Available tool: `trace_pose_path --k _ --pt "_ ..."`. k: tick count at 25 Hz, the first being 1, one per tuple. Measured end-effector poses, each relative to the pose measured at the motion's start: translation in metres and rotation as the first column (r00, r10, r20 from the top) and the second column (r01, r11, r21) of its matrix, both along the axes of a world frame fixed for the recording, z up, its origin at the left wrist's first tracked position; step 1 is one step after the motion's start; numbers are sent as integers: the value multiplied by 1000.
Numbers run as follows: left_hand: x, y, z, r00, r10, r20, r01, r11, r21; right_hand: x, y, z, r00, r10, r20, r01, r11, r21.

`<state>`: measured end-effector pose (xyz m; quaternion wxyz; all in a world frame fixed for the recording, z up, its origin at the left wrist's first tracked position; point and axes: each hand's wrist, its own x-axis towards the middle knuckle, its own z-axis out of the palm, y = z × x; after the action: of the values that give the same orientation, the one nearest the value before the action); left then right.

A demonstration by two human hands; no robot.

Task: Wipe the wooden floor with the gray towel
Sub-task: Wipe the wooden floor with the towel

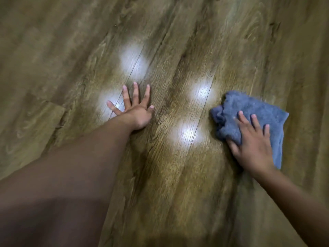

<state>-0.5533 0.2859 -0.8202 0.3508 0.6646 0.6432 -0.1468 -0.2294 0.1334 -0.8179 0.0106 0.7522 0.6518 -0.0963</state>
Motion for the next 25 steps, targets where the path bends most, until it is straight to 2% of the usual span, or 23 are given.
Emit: trace_pose_path --k 3,5,6,8,10,12,15,18,20,22,23,25 --pt "2 -1 2 1000 -9 -2 9 1000 -2 -24 75 -7 960 -265 -95 271 961 51" --pt "2 -1 0 1000 -11 -12 11 1000 8 -57 119 -7 929 -345 -132 353 935 41" --pt "3 -1 -1 1000 -5 -14 6 1000 15 -78 132 -7 934 -331 -133 338 941 30" --pt "3 -1 -5 1000 -4 -15 5 999 35 -123 135 -6 980 -170 -99 174 984 35" --pt "3 -2 -5 1000 -8 -18 9 999 49 -155 111 -3 998 34 -55 -33 999 11" --pt "2 -4 -7 999 3 -32 -1 998 68 -158 73 0 985 162 -57 -165 985 -52" --pt "3 -1 -12 999 13 -44 -10 997 74 -125 -3 4 970 242 -22 -243 967 -72" --pt "5 -2 -14 996 16 -93 -8 996 90 -71 -73 4 977 208 48 -205 976 -69" --pt "10 -9 -15 992 36 -117 -10 976 218 -25 -111 4 994 93 60 -87 991 -98" --pt "16 -18 -17 997 50 -56 -21 901 432 20 -132 6 996 -51 68 58 993 -107" --pt "31 -20 -18 1000 3 -4 -1 863 506 45 -137 8 991 -113 76 121 987 -110" --pt "78 -14 -20 985 -163 56 104 824 558 84 -132 11 985 -147 85 157 979 -132"
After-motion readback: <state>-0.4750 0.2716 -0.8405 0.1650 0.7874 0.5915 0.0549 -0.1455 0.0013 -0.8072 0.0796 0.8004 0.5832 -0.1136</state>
